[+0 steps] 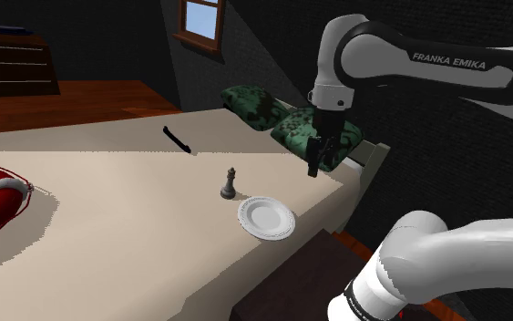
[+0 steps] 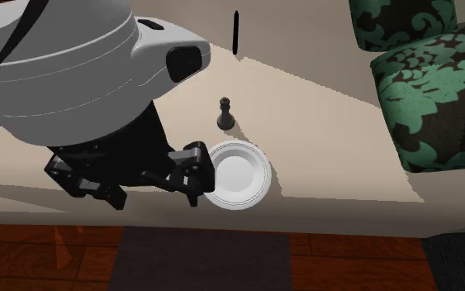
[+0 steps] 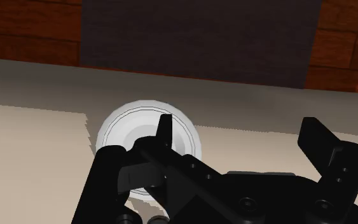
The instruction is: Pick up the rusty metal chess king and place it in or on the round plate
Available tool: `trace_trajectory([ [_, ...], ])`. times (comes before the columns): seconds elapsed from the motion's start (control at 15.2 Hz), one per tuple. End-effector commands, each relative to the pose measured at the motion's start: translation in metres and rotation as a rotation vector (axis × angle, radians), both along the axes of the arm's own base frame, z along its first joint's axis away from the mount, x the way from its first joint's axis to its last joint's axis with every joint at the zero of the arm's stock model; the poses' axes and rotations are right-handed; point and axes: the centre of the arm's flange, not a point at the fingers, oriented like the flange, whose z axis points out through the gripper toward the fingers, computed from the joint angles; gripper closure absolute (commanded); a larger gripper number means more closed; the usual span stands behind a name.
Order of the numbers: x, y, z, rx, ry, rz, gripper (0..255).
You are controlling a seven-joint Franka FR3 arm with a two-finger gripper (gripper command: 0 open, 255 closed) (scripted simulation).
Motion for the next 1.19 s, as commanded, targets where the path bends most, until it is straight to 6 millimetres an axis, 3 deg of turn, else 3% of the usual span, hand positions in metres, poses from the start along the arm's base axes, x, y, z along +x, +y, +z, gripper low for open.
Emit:
trace_trajectory([
  [0.0, 0.0, 0.0, 0.0, 0.0, 0.0, 0.0, 0],
  [1.12, 0.157, -0.024, -0.127, -0.041, -0.141, 0.125, 0],
])
